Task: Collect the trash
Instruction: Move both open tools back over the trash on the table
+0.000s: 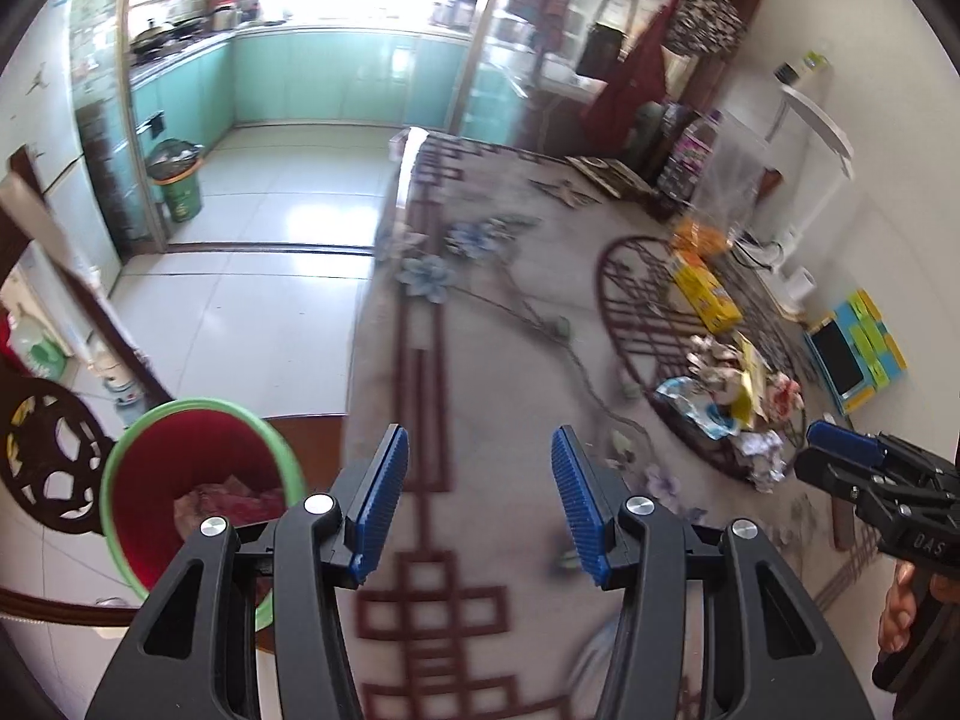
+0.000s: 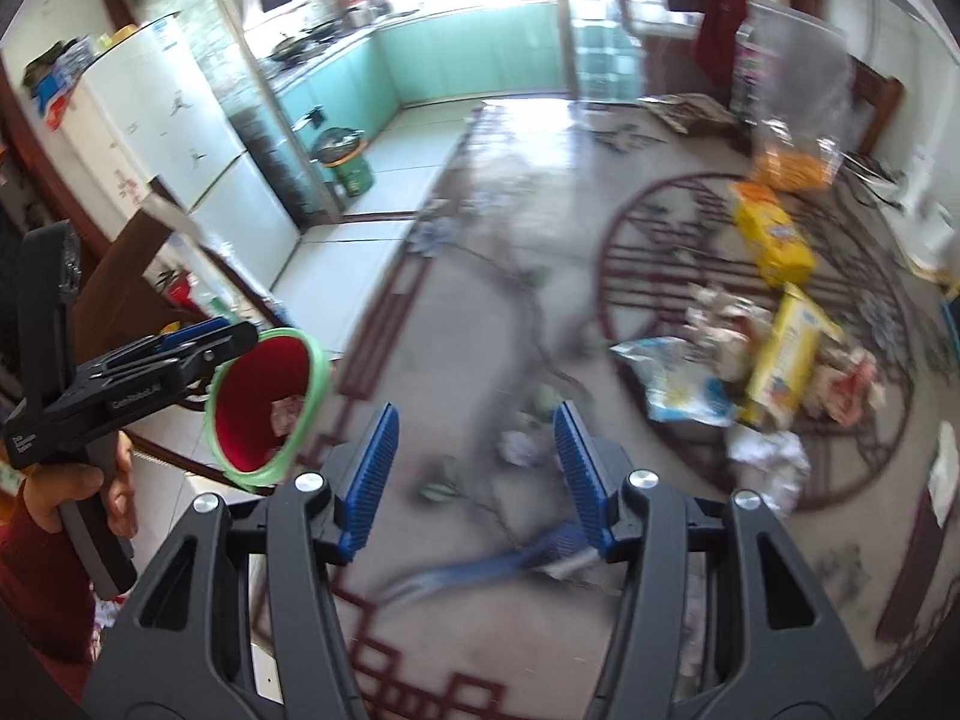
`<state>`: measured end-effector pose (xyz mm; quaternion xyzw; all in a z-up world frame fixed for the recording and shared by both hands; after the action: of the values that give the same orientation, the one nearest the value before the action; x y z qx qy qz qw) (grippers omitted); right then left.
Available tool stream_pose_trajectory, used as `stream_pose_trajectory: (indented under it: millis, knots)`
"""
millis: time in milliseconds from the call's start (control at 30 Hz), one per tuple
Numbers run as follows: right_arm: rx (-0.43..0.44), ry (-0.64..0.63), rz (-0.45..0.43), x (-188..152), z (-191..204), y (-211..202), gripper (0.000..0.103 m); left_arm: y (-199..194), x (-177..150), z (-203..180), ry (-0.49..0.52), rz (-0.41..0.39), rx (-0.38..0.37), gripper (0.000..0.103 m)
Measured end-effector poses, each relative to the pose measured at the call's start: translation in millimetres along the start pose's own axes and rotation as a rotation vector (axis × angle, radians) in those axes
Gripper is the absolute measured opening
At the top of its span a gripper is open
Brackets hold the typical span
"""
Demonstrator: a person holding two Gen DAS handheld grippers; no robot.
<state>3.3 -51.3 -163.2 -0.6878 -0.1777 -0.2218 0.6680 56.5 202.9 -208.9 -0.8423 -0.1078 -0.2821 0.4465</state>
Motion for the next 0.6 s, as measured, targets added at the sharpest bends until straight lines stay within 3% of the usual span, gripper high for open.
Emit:
stream_pose_trajectory:
  millis: [233,400,600]
  knots:
    - [-0.165,0.027,0.017,-2.7,-118.9,11.3,0.052,36.4,-0.1,-71.7,0.069,0.029,-0.046,0.047]
    - [-0.190,0.010,0.087,4.5,-198.5,49.0,0.052,62.9,1.8,-122.5,0.082,0.046,-0.059,0.047]
    - [-0.133,0.008,0.203,3.5,-251.9,114.6,0.053,101.2,-3.0,-187.2,0.123,0.085,-0.071,0.048]
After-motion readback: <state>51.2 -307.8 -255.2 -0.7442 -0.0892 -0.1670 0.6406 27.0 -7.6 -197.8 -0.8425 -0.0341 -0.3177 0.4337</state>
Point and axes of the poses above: each gripper's, at about its wrist camera, not at the fingertips, and y roughly the way its jaws point, z to its left, x to its top, the point moved 2 cm from there along y, roughly the way its jaws point, and after that the axes turned 15 degrees about -x, right-handed, at the moved point
